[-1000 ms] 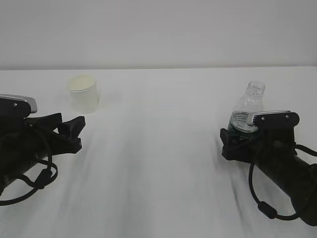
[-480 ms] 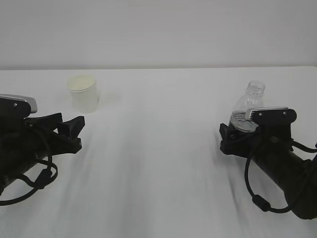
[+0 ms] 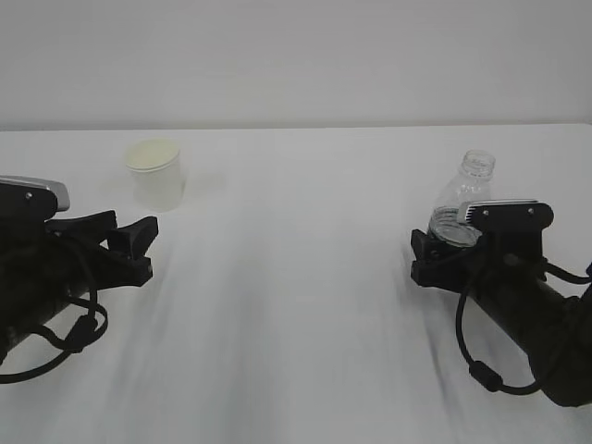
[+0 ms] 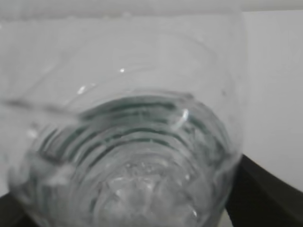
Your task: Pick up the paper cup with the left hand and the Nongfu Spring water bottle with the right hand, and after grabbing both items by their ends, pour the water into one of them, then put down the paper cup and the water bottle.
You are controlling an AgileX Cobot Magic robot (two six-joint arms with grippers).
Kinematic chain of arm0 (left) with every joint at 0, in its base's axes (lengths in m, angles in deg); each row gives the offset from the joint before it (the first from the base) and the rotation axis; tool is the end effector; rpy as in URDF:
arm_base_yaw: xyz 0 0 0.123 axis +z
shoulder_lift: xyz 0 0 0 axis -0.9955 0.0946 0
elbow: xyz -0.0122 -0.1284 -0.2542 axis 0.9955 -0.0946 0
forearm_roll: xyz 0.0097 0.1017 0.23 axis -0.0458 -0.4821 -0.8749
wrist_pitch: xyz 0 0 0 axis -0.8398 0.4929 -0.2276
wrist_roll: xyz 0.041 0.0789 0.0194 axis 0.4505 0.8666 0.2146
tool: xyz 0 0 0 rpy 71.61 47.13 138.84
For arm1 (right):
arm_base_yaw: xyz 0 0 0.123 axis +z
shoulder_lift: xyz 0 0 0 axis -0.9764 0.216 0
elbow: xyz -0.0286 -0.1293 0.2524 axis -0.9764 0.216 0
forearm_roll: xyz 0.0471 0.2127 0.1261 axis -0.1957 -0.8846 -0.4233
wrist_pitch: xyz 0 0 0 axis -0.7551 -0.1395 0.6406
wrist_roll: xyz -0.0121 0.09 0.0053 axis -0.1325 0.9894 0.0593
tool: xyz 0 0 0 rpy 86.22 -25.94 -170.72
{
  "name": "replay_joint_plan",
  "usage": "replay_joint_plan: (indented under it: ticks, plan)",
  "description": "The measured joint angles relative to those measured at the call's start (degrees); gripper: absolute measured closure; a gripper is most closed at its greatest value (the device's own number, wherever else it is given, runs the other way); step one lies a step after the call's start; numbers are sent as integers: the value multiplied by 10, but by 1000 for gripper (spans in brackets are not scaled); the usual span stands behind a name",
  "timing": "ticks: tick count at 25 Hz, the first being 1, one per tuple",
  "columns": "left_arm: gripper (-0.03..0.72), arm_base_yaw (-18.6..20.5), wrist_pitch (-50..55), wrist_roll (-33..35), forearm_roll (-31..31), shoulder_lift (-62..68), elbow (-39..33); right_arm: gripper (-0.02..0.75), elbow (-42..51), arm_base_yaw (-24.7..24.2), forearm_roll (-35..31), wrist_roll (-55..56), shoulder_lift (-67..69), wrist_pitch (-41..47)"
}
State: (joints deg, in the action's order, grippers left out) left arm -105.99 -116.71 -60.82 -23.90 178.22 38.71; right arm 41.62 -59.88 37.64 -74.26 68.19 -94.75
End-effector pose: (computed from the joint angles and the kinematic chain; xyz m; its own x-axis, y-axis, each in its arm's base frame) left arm 0.2639 -0.0971 0.1192 -0.2491 -0.0457 -0.9674 0.2740 0.9547 -0.1156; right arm 0.3036 0.0854 0.0622 -0.3291 -0.0166 -0.9441 -0.1688 0.9848 0.0415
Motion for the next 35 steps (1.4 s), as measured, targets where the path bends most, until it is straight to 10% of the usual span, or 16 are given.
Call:
replay_joint_plan:
  ticks: [14,35]
  plan:
    - [274,0,0,0,0,0,0,309,0,0,-3,0,0,-3]
    - [285,0,-1,0,0,0,0,329,15,0,-3,-48,-37,14]
